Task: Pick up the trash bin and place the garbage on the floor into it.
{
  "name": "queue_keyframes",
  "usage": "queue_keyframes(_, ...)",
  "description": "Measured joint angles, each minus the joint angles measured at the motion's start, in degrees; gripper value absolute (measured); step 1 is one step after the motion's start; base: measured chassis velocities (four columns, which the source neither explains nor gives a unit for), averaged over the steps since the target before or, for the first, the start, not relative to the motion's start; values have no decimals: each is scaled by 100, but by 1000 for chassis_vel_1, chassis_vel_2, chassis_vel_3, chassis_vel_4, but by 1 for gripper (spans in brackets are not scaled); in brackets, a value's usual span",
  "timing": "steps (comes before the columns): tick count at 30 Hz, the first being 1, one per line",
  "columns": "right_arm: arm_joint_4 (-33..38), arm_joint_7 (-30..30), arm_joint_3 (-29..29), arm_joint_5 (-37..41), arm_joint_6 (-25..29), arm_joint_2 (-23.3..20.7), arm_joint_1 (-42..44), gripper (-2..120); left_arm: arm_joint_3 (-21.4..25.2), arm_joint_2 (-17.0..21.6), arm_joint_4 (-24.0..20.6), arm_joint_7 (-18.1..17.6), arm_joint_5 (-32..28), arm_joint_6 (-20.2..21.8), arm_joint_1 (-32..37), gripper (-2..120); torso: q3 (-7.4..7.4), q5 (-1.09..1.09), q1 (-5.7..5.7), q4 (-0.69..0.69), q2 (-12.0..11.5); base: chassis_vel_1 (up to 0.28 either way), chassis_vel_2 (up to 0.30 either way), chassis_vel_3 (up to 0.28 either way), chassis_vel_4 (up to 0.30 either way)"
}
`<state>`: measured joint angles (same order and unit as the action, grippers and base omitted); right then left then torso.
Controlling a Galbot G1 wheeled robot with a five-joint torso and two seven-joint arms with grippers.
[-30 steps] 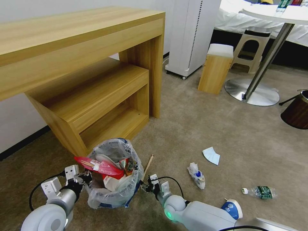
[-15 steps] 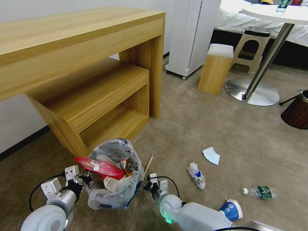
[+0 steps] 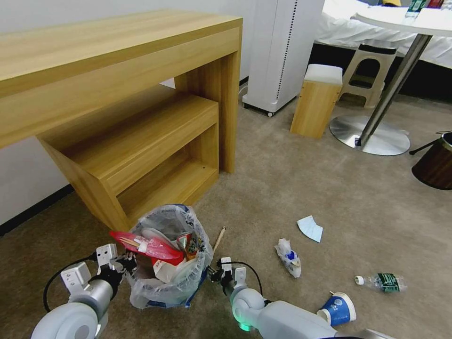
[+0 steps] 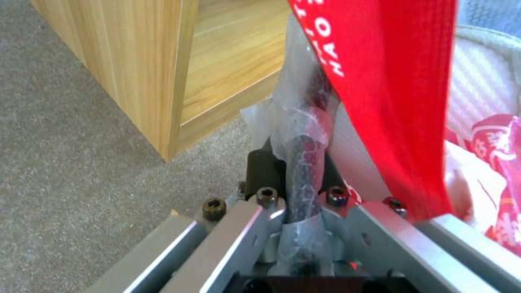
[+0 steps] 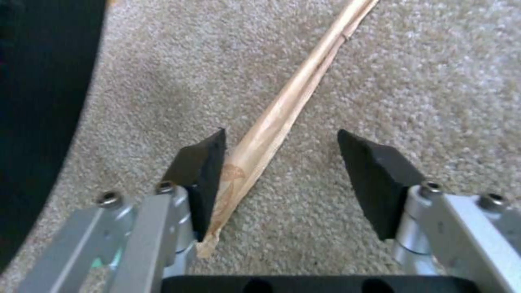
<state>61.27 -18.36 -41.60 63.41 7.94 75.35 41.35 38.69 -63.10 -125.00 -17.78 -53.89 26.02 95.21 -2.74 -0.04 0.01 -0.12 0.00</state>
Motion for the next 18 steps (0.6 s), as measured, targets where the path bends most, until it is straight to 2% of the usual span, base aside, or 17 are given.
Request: queue_keyframes(18,-428,121,65,-172,75,253,-39,48,62,-20,-95,5,33,-47,130,0,0,0,0,-1,0,0,0,0,0)
